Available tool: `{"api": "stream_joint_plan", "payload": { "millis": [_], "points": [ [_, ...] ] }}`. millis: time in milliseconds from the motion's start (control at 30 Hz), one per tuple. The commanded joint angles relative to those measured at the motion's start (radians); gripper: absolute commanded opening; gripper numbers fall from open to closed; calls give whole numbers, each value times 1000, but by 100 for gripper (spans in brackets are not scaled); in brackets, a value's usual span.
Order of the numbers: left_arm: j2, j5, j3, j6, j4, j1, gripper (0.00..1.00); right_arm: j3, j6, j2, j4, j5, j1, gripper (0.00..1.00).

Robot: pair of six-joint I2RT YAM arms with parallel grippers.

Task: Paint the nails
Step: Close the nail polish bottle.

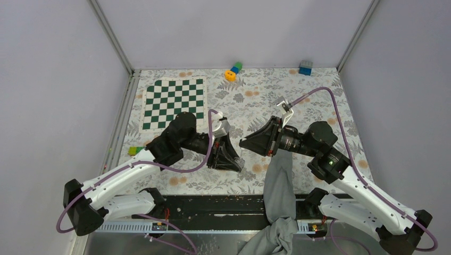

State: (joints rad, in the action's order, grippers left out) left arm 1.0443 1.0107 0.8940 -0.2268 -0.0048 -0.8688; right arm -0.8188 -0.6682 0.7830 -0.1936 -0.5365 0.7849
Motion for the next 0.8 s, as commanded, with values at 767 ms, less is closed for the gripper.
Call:
{"api": "stream_joint_plan", "payload": {
  "millis": [767],
  "points": [
    [4,33,-3,-44,99,-3,0,12,-14,-37,-59,-25,11,0]
  ]
}}
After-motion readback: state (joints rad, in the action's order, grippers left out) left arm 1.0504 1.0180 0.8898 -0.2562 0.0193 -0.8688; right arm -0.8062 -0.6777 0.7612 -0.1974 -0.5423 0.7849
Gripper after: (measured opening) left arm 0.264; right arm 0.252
